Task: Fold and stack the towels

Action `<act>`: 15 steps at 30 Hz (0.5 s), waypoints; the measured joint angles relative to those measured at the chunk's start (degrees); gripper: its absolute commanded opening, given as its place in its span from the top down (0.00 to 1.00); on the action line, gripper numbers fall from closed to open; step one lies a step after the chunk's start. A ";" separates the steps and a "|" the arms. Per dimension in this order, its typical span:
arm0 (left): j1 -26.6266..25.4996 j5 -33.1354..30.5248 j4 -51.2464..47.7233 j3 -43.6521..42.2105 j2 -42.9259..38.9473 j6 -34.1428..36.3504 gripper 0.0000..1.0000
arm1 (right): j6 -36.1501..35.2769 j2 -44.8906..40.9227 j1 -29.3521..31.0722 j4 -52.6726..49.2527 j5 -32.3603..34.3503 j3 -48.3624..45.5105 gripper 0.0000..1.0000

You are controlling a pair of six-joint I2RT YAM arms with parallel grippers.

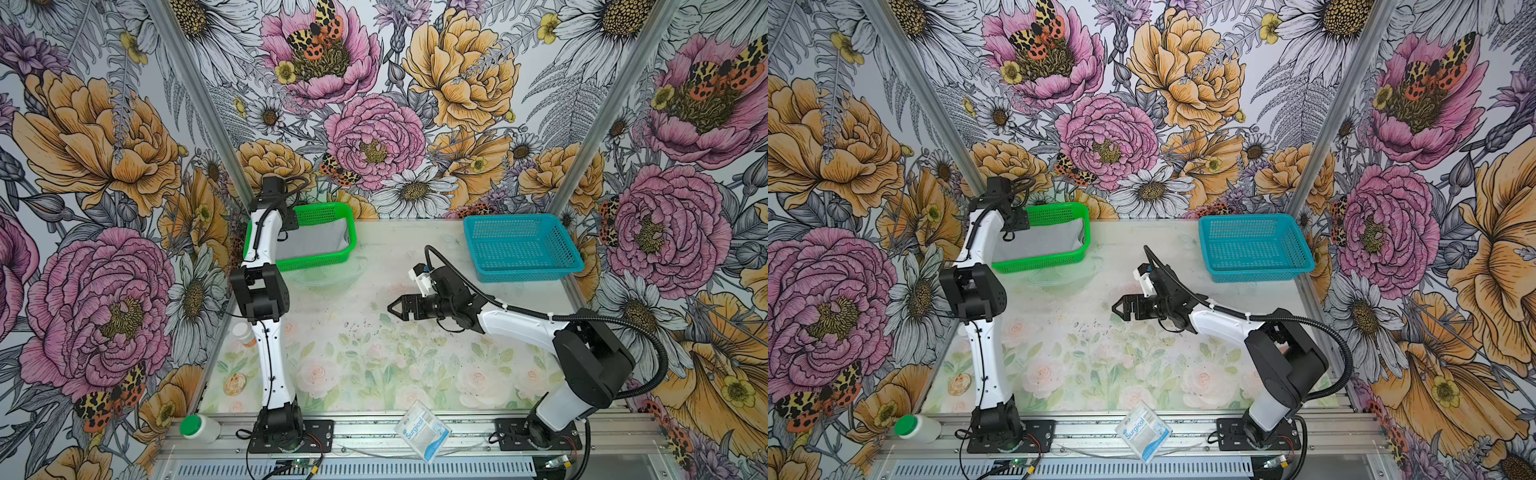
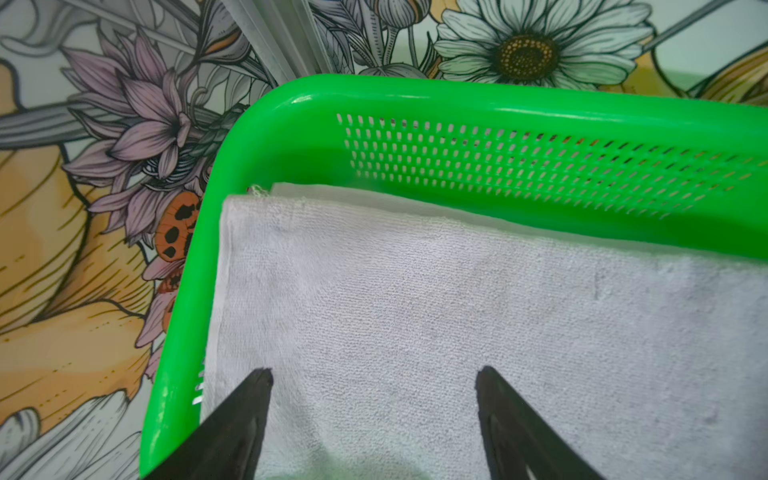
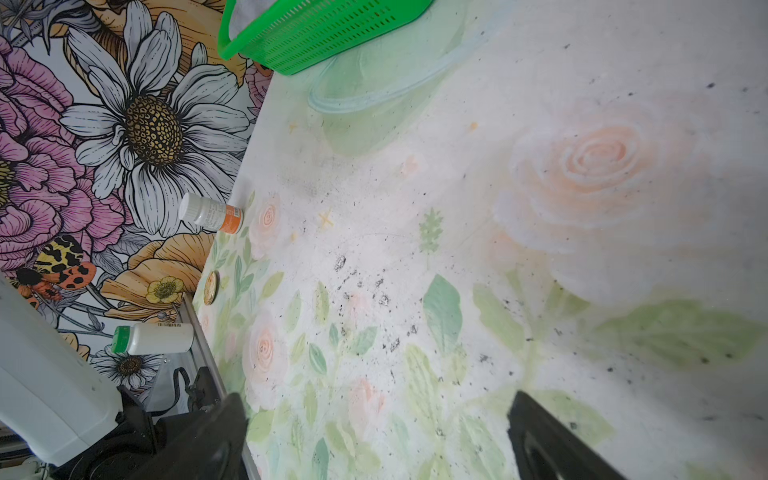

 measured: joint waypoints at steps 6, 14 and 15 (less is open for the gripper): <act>-2.47 -2.84 3.72 -8.44 -3.87 -1.20 0.01 | 0.00 0.02 0.17 0.07 0.00 0.00 0.00; -7.26 0.83 11.39 -25.68 -18.45 -4.61 0.01 | -2.14 -1.55 -0.55 -1.16 1.57 -0.70 0.01; -7.87 1.64 12.41 -28.48 -20.90 -4.94 0.01 | -2.51 -2.62 -1.09 -1.38 1.81 -1.40 0.01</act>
